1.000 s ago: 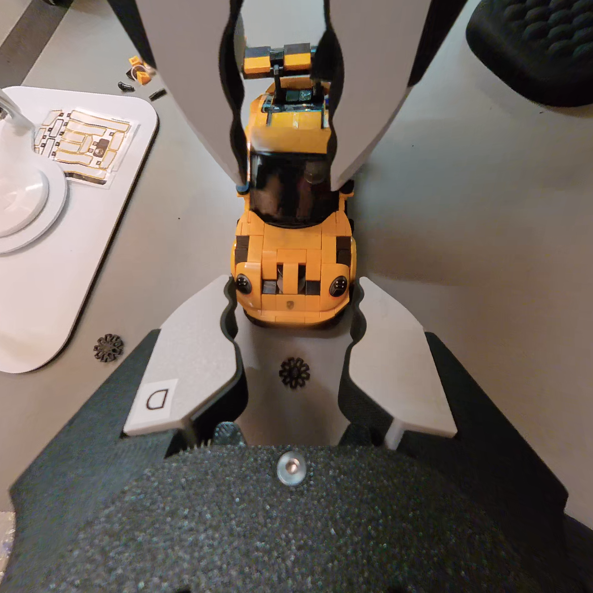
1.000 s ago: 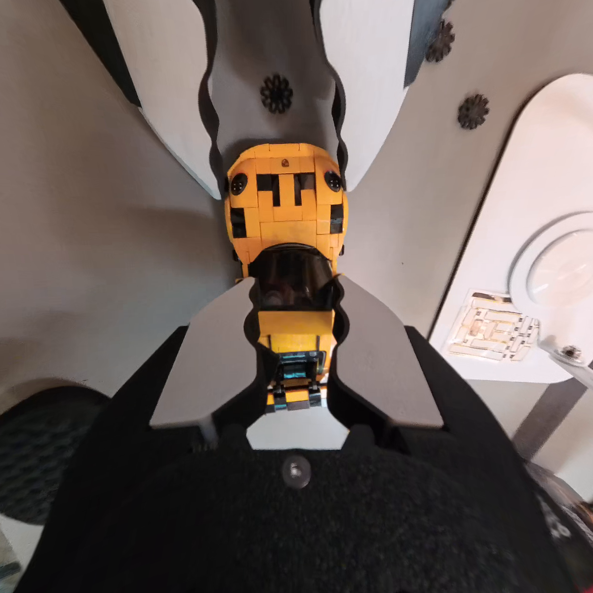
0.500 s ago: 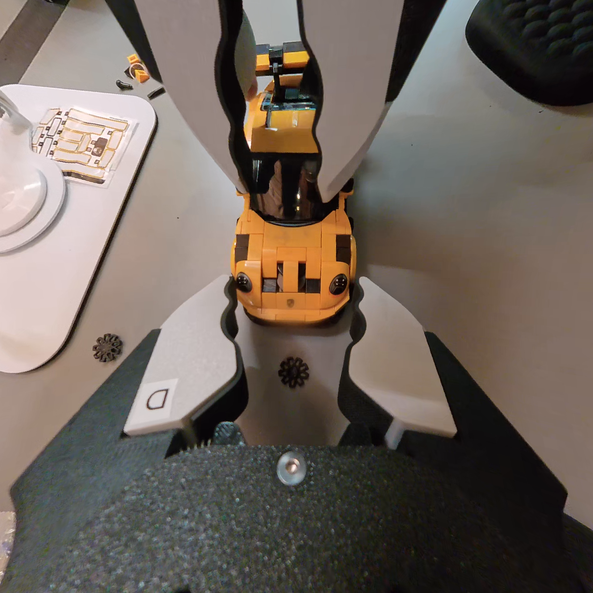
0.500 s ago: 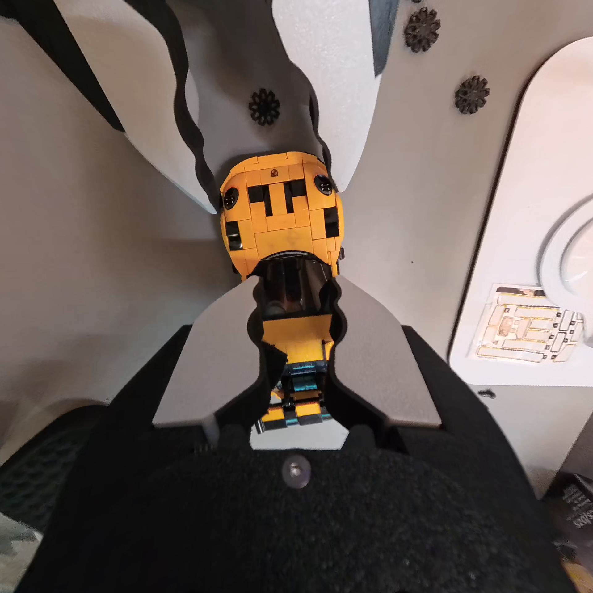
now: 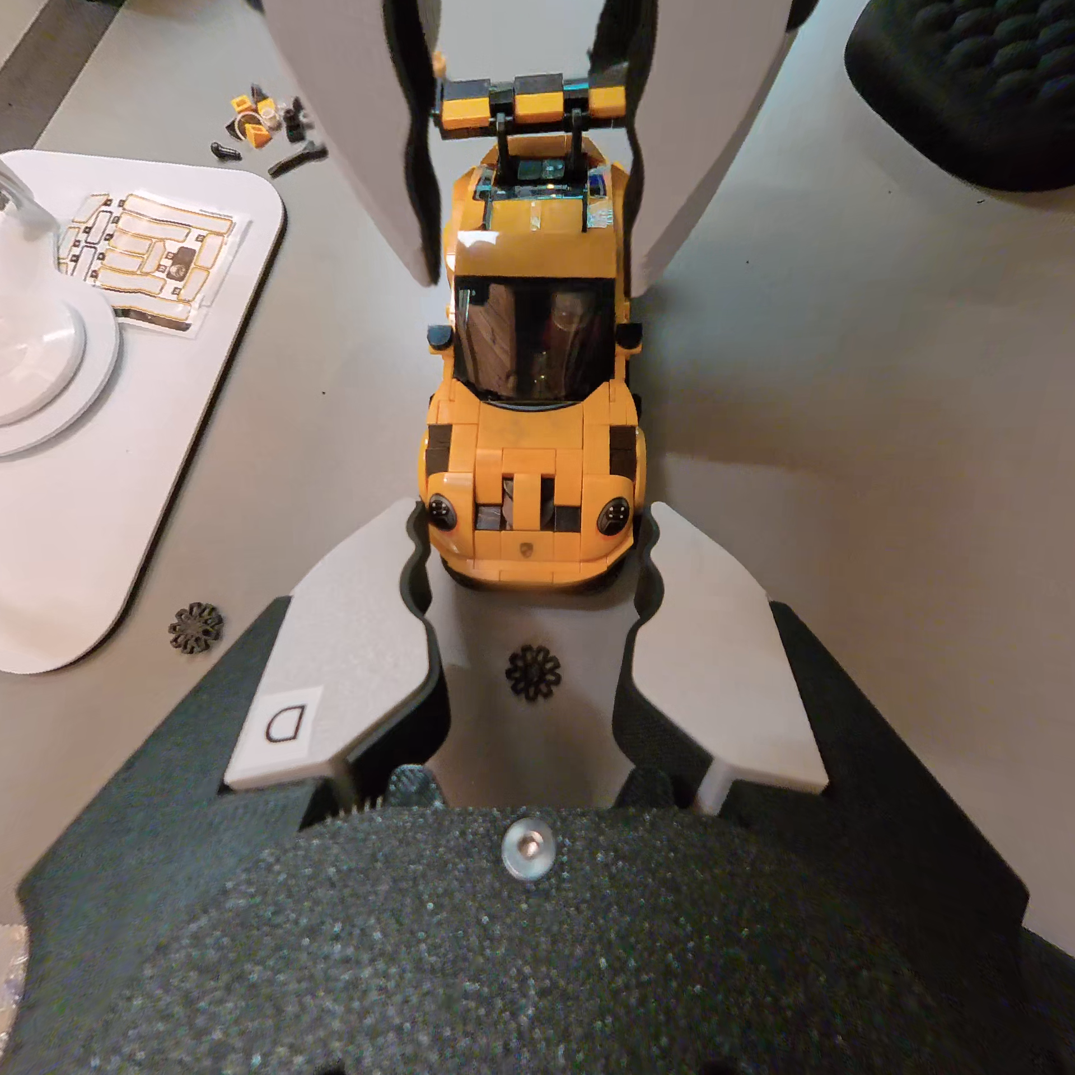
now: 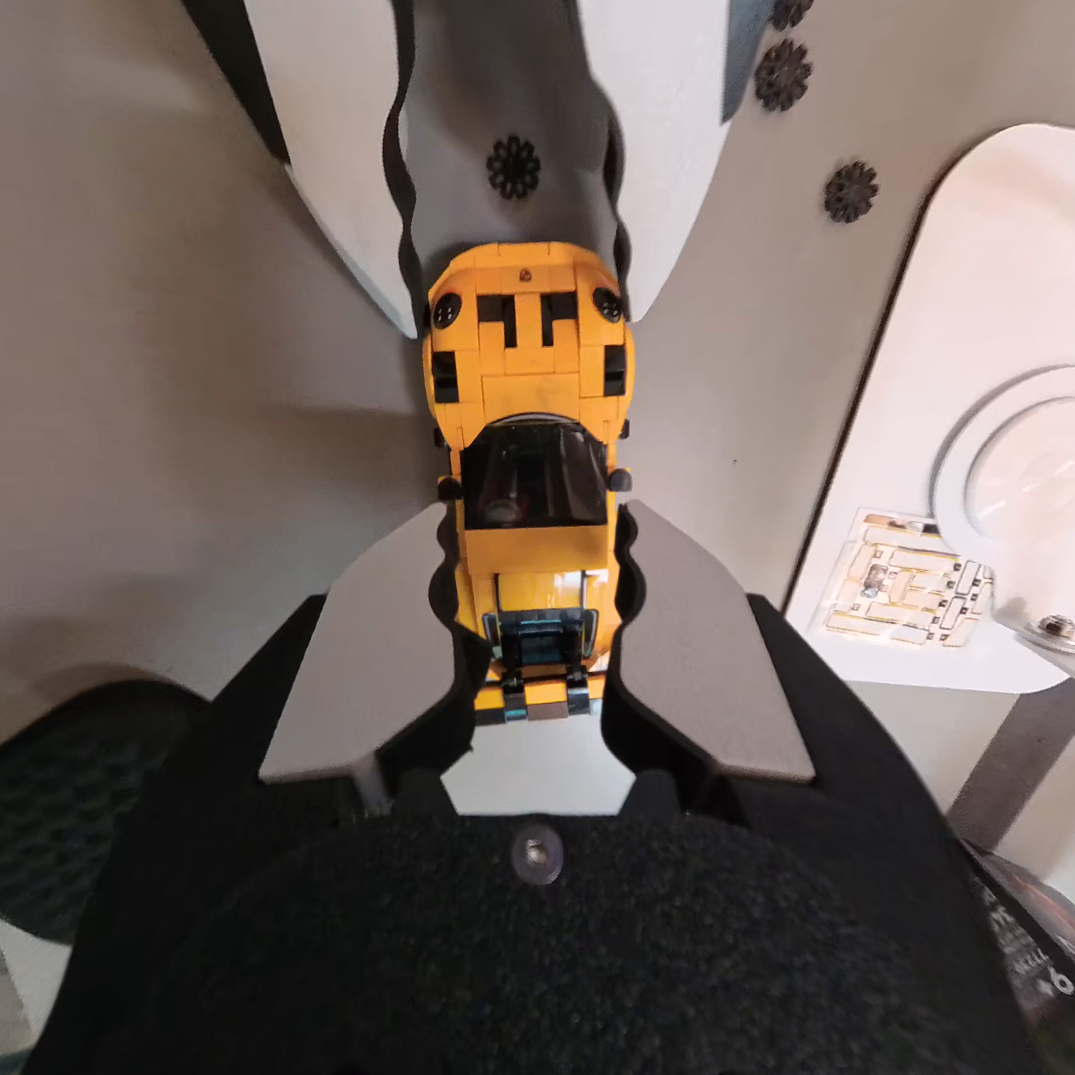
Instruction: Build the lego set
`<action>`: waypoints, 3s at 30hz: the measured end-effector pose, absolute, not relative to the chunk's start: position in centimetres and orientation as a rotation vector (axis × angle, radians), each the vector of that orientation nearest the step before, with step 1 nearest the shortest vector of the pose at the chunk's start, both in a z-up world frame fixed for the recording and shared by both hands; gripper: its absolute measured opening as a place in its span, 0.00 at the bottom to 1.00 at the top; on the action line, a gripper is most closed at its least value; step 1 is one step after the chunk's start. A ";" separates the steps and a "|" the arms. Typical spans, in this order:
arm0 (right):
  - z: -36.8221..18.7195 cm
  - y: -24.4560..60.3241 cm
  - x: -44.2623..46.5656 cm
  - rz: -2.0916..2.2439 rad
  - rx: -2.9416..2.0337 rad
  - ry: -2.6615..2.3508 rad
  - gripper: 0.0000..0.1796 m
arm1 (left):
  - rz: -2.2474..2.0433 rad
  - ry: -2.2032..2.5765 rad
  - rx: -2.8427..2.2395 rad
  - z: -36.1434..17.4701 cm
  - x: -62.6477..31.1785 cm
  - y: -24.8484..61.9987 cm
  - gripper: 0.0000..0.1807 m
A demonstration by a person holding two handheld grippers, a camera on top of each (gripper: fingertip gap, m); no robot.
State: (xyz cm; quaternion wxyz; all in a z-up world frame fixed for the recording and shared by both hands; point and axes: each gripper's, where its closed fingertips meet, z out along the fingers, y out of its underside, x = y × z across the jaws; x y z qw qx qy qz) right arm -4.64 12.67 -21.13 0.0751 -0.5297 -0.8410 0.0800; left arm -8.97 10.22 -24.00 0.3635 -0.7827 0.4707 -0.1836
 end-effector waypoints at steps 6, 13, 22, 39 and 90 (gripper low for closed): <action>-21.8 12.8 -4.4 0.184 -1.568 -2.563 0.26 | -0.473 1.212 -2.014 -24.0 -9.0 10.2 0.38; -21.9 12.7 -4.4 0.159 -1.561 -2.624 0.26 | -0.472 1.214 -2.014 -24.0 -9.0 10.2 0.38; -22.1 12.7 -4.5 0.104 -1.576 -2.646 0.26 | -0.471 1.217 -2.018 -24.0 -9.1 10.2 0.38; -21.0 12.5 -5.5 0.295 -1.580 -2.466 0.29 | -0.472 1.217 -2.018 -24.0 -9.2 10.2 0.38; -22.0 13.4 -3.4 0.155 -1.560 -2.598 0.27 | -0.475 1.216 -2.020 -24.1 -9.2 10.1 0.38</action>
